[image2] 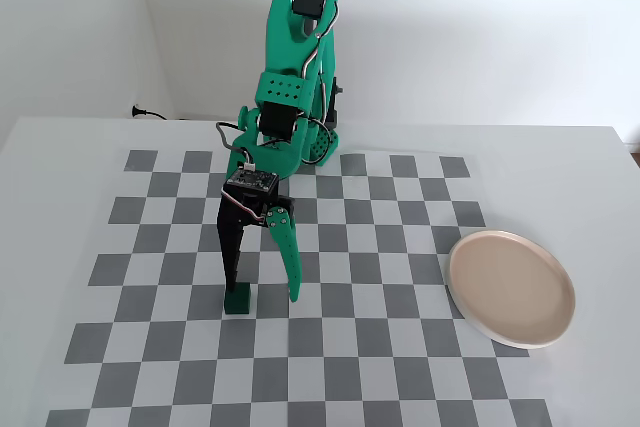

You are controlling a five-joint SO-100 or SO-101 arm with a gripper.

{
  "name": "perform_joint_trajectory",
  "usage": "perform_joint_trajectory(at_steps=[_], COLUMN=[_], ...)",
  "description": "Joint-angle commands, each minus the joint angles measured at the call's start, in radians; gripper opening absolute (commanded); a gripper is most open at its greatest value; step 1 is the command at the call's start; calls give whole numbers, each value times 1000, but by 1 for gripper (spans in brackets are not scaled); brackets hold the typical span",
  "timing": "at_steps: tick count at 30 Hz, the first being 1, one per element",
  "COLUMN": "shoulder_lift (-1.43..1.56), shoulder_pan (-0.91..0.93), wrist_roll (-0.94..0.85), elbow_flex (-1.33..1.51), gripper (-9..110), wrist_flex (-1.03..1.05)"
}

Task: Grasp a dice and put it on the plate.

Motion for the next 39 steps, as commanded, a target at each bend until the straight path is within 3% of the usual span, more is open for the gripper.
perform_joint_trajectory(at_steps=[1, 39], shoulder_lift=[-6, -397], shoulder_pan=[6, 112], wrist_roll=[-48, -222], elbow_flex=[-21, 31], gripper=[30, 31], wrist_flex=[-46, -275])
